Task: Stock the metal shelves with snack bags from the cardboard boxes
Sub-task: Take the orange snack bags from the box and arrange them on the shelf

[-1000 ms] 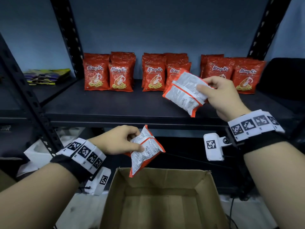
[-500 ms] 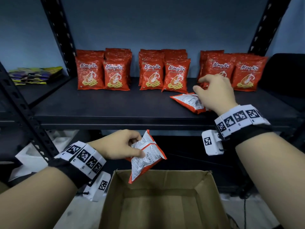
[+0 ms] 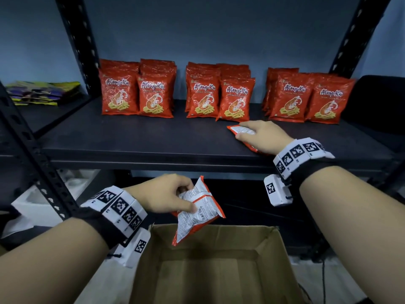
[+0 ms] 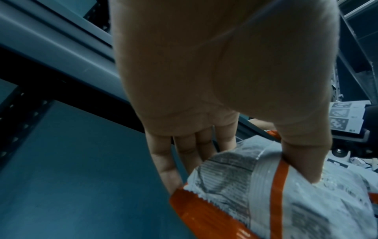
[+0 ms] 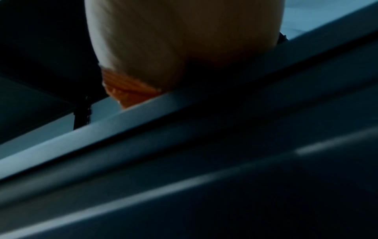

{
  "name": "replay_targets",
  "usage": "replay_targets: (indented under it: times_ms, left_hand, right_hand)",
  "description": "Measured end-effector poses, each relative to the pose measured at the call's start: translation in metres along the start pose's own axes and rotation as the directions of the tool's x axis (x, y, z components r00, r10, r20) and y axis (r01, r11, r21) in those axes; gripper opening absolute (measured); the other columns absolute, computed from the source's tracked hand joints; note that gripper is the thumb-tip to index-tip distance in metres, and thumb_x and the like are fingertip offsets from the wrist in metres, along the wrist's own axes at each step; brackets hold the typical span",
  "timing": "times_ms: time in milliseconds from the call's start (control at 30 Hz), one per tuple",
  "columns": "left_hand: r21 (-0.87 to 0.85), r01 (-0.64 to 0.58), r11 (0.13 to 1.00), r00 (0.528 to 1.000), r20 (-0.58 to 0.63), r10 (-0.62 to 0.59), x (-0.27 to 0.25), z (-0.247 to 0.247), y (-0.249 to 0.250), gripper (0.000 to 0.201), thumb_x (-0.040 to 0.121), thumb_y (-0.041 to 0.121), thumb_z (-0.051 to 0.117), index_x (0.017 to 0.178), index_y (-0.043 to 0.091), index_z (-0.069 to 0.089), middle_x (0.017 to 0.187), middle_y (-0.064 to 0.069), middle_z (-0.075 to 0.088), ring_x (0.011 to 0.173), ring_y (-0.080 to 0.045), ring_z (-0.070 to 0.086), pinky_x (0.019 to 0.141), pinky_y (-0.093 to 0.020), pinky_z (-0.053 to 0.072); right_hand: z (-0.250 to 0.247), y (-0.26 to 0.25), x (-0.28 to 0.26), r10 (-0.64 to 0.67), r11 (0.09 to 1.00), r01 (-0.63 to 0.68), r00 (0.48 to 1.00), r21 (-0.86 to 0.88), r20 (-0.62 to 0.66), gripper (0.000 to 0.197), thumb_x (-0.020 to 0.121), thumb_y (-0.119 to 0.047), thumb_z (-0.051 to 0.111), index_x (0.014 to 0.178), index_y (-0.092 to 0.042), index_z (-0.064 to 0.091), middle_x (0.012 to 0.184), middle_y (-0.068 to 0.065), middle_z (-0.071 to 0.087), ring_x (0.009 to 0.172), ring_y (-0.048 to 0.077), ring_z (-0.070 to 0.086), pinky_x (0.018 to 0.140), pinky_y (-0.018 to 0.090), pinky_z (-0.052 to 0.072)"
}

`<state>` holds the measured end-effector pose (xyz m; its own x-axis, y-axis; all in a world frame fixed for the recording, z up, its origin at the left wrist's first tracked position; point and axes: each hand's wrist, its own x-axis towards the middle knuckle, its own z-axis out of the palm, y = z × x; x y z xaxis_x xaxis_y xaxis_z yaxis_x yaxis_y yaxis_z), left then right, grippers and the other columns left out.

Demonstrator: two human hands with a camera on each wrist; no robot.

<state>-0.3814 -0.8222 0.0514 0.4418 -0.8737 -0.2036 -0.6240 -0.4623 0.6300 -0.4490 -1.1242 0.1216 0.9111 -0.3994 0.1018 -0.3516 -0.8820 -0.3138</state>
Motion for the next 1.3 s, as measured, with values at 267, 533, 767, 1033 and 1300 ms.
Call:
replay_targets:
  times_ms: [267,533,767,1033,1300]
  left_hand:
    - [-0.021,-0.026,0.999,0.997,-0.074,0.024,-0.008,-0.003,0.011,0.026,0.084,0.034,0.083,0.101,0.023,0.066,0.096,0.01,0.076,0.085,-0.008,0.073,0.084,-0.042,0.06]
    - [0.053,-0.075,0.996,0.976,-0.2,0.084,-0.017,-0.01,0.033,0.025,0.083,0.04,0.081,0.099,0.031,0.063,0.095,0.012,0.075,0.083,-0.004,0.07,0.081,-0.039,0.059]
    - [0.082,-0.145,0.986,0.932,-0.323,0.164,-0.025,-0.016,0.043,0.029,0.082,0.037,0.082,0.102,0.034,0.061,0.093,0.012,0.071,0.082,-0.003,0.067,0.072,-0.027,0.053]
    - [0.031,-0.144,0.989,0.888,-0.437,0.143,-0.031,-0.02,0.042,0.047,0.068,0.048,0.092,0.104,0.035,0.063,0.094,0.014,0.071,0.085,-0.004,0.068,0.074,-0.031,0.056]
    - [-0.366,-0.259,0.894,0.796,-0.605,-0.017,-0.028,-0.024,0.037,0.07,0.054,0.042,0.096,0.112,0.024,0.063,0.103,-0.002,0.072,0.09,-0.015,0.072,0.081,-0.029,0.058]
  right_hand:
    - [0.002,-0.003,-0.001,0.072,0.98,-0.056,0.994,-0.193,0.077,0.082,0.089,-0.082,0.04,0.16,-0.048,0.019,0.169,0.006,0.022,0.152,0.036,0.024,0.119,0.059,0.024]
    - [0.008,-0.028,-0.049,-0.253,0.895,0.406,0.802,0.185,-0.541,0.018,0.093,-0.037,0.07,0.101,-0.02,0.07,0.098,-0.006,0.069,0.098,0.016,0.061,0.089,0.035,0.049]
    - [0.028,-0.068,-0.078,-0.121,0.868,0.2,0.973,0.455,-0.197,0.041,0.093,-0.058,0.064,0.073,-0.023,0.069,0.071,-0.006,0.067,0.07,0.008,0.063,0.066,0.027,0.044]
    - [0.054,-0.083,-0.094,-0.023,0.668,0.12,0.99,0.734,-0.141,0.026,0.095,-0.035,0.071,0.082,-0.012,0.069,0.076,0.0,0.066,0.068,0.009,0.06,0.07,0.031,0.049]
    - [0.053,-0.083,-0.094,0.067,0.573,0.266,0.928,0.775,-0.367,0.028,0.101,-0.029,0.064,0.081,-0.011,0.057,0.07,-0.004,0.054,0.062,0.004,0.049,0.062,0.017,0.041]
